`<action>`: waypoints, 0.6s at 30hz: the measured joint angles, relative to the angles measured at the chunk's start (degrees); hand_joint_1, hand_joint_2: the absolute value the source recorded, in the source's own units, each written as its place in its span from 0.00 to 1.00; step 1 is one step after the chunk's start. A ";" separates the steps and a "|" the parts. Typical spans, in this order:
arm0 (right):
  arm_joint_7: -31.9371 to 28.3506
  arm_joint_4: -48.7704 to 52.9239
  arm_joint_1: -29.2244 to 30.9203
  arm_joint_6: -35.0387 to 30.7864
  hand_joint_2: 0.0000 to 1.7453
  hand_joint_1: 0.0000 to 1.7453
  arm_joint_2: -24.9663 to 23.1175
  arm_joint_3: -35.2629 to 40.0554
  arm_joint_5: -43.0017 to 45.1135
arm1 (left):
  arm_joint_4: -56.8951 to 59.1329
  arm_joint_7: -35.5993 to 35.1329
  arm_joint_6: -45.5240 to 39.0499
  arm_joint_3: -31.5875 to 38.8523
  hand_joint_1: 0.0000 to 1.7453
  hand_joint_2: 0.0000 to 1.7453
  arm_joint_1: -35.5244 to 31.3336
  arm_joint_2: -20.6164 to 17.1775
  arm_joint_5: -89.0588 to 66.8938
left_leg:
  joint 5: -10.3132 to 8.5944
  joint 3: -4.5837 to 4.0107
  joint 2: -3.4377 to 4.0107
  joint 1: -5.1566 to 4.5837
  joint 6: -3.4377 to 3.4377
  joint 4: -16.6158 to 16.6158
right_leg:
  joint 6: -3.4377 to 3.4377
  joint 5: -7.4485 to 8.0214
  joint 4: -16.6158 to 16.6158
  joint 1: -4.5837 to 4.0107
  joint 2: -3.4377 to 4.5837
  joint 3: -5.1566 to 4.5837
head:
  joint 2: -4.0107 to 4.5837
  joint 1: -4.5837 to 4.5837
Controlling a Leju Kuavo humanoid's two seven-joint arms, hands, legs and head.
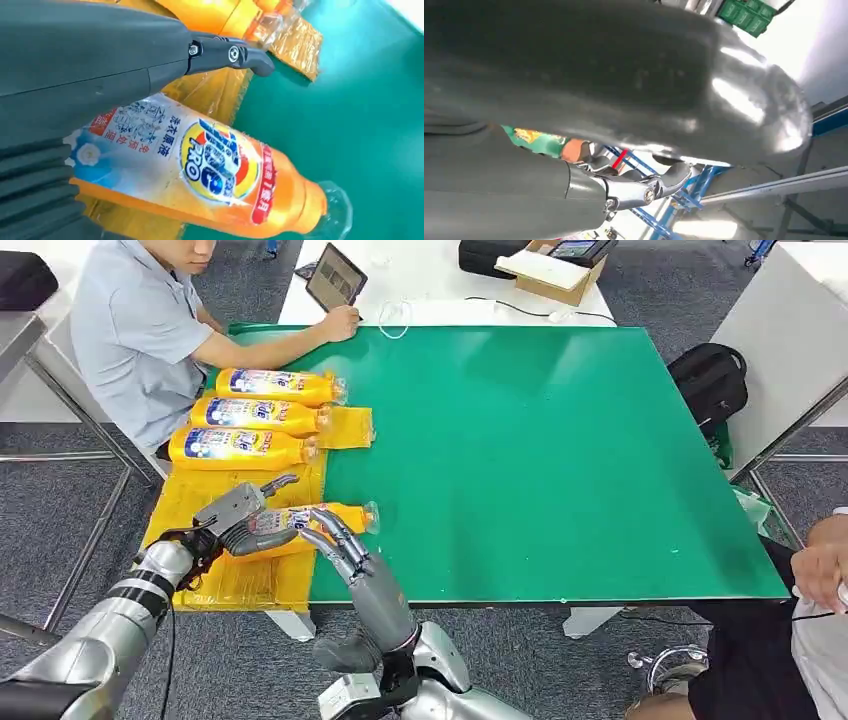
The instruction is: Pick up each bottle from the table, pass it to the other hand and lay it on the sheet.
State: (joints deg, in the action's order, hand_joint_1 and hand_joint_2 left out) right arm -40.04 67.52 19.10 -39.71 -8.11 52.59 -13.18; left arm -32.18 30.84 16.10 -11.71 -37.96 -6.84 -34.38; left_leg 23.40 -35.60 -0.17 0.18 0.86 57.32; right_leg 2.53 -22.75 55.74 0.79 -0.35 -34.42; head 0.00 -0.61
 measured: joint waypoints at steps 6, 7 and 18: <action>0.00 0.00 -0.19 -0.02 0.00 0.00 0.55 0.00 -1.16 | -11.44 -1.55 -2.34 2.49 0.00 1.00 8.30 0.00 9.43 | 0.01 -0.03 0.06 0.00 0.00 0.01 | 0.00 -0.01 0.00 -0.01 0.02 -0.07 | 0.00 0.02; 0.00 0.00 -0.20 -0.02 0.00 0.00 0.63 0.00 -1.36 | -13.38 -1.66 -1.62 2.77 0.00 1.00 9.70 -0.19 10.90 | 0.01 -0.04 0.06 0.00 0.00 0.01 | 0.00 -0.01 0.00 -0.01 0.02 -0.08 | 0.00 0.02; 0.00 3.02 -2.43 -0.07 0.00 0.00 1.03 -2.80 -3.44 | -29.29 -1.97 -6.69 5.33 0.00 1.00 18.91 0.00 17.18 | 0.02 -0.12 0.07 0.00 -0.01 0.02 | -0.01 -0.02 -0.02 0.00 0.03 -0.21 | 0.00 0.02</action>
State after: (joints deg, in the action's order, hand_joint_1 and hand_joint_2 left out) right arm -40.04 70.54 16.68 -39.78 -7.08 49.79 -16.61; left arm -61.47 28.87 9.41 -6.38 -19.05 -6.84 -17.20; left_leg 23.43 -35.72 -0.10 0.18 0.85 57.34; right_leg 2.53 -22.76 55.72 0.80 -0.33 -34.62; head 0.00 -0.59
